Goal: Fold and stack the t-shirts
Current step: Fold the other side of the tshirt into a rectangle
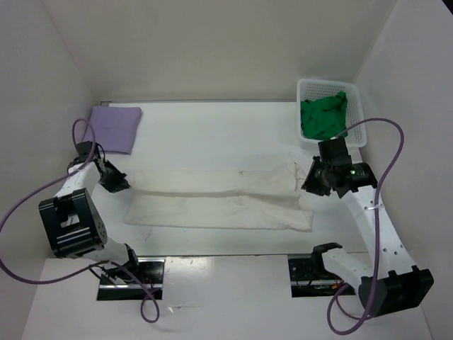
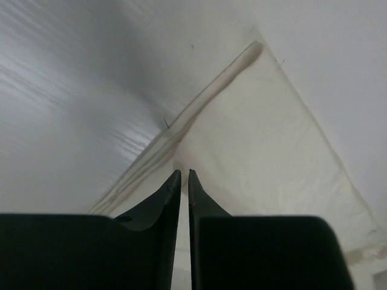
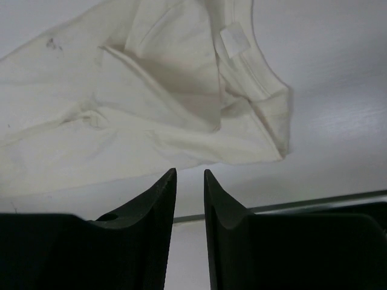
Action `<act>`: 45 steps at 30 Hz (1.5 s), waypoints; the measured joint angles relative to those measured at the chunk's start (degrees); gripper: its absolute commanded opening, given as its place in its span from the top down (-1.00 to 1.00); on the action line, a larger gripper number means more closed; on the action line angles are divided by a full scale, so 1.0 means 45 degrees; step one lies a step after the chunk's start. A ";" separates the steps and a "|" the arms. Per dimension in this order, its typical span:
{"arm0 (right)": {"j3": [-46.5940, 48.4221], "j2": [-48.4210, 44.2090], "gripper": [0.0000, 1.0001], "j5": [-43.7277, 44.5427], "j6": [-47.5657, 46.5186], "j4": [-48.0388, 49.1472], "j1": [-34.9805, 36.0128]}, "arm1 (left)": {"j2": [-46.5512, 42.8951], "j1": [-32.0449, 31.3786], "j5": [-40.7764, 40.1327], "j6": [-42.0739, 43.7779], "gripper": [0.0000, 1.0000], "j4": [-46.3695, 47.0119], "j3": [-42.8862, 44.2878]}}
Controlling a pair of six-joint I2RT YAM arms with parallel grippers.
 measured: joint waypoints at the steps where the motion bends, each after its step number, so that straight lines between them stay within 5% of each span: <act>1: -0.0126 -0.0194 0.37 0.0044 0.0083 -0.0194 0.0053 | -0.0049 0.0112 0.0044 -0.0024 0.53 -0.0019 -0.0005; 5: -0.0287 -0.0554 0.43 0.0073 0.0267 -0.0767 0.0189 | -0.0816 0.0491 0.0005 -0.0296 0.59 -0.0199 -0.0005; 9: -0.0287 0.0034 1.00 -0.0374 0.0306 -0.0189 0.0228 | -0.1734 0.0573 0.0219 -0.0797 0.59 -0.0126 0.0087; 14: -0.0500 0.2166 0.99 -0.0986 0.0792 0.2637 0.1229 | -0.1909 -0.1219 0.0617 -0.1151 0.48 0.0947 -0.0107; 15: -0.0510 0.2846 0.87 -0.0957 0.0918 0.3298 0.1622 | -0.1807 -0.1773 0.0695 -0.1166 0.48 0.1151 -0.0126; 16: -0.0510 0.3589 0.53 -0.0947 0.1049 0.3920 0.2011 | -0.1632 -0.2278 0.0748 -0.1171 0.48 0.1336 -0.0136; 20: -0.0427 0.6285 0.00 -0.0636 0.1379 0.5712 0.3094 | -0.0369 -0.3589 0.0942 -0.1156 0.48 0.1851 -0.0170; 31: 0.0126 0.8820 -0.08 0.0923 0.1253 0.7261 0.3526 | 0.0835 -0.3784 0.1195 -0.1122 0.48 0.2395 -0.0787; 35: 0.0228 0.8966 0.27 0.1209 0.1132 0.7427 0.3536 | 0.0845 -0.3832 0.1326 -0.1161 0.48 0.2637 -0.0787; 40: 0.0296 0.9151 0.40 0.1243 0.1044 0.7465 0.3730 | 0.0899 -0.3886 0.1370 -0.1229 0.48 0.2749 -0.0787; 45: 0.0296 0.9136 0.86 0.1098 0.0947 0.7359 0.4051 | 0.0991 -0.3910 0.1375 -0.1413 0.48 0.2807 -0.0787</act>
